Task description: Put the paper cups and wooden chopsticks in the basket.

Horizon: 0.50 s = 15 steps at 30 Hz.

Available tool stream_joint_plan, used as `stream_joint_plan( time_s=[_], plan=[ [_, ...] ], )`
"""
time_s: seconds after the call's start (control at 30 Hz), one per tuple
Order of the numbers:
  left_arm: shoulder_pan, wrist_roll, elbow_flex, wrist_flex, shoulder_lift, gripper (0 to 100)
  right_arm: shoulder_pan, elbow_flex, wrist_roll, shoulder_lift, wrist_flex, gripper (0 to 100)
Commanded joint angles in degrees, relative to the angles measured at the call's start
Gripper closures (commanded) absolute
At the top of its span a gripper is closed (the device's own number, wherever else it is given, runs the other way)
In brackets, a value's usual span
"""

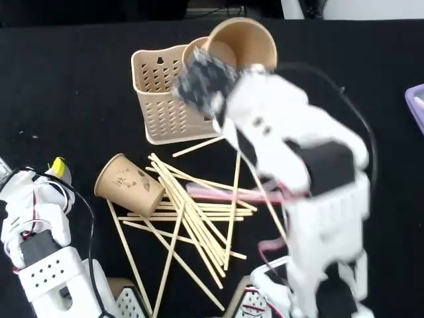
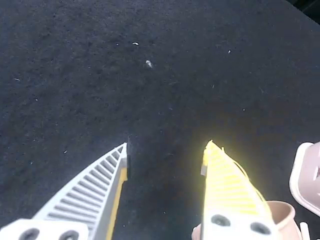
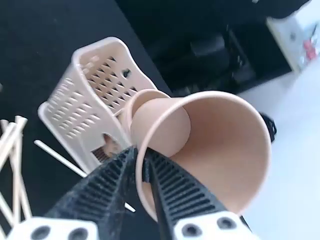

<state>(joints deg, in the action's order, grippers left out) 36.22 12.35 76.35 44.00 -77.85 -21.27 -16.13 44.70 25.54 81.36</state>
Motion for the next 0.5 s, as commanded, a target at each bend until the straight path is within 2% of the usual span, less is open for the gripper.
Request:
stream_joint_plan(
  time_s=[0.0, 0.13, 0.33, 0.47],
  plan=[
    [-0.7, 0.6, -0.5, -0.6, -0.9, 76, 1.1, -13.8, 0.8, -13.3, -1.6, 98.8],
    [-0.7, 0.6, -0.5, -0.6, -0.9, 76, 0.9, -25.5, 0.9, -23.8, 4.4, 98.8],
    [-0.7, 0.6, -0.6, -0.6, -0.9, 76, 1.1, -41.5, 5.5, -37.3, 16.9, 98.8],
    [-0.7, 0.6, -0.6, -0.6, -0.9, 76, 1.8, -48.6, 5.4, -43.1, 19.4, 98.4]
  ],
)
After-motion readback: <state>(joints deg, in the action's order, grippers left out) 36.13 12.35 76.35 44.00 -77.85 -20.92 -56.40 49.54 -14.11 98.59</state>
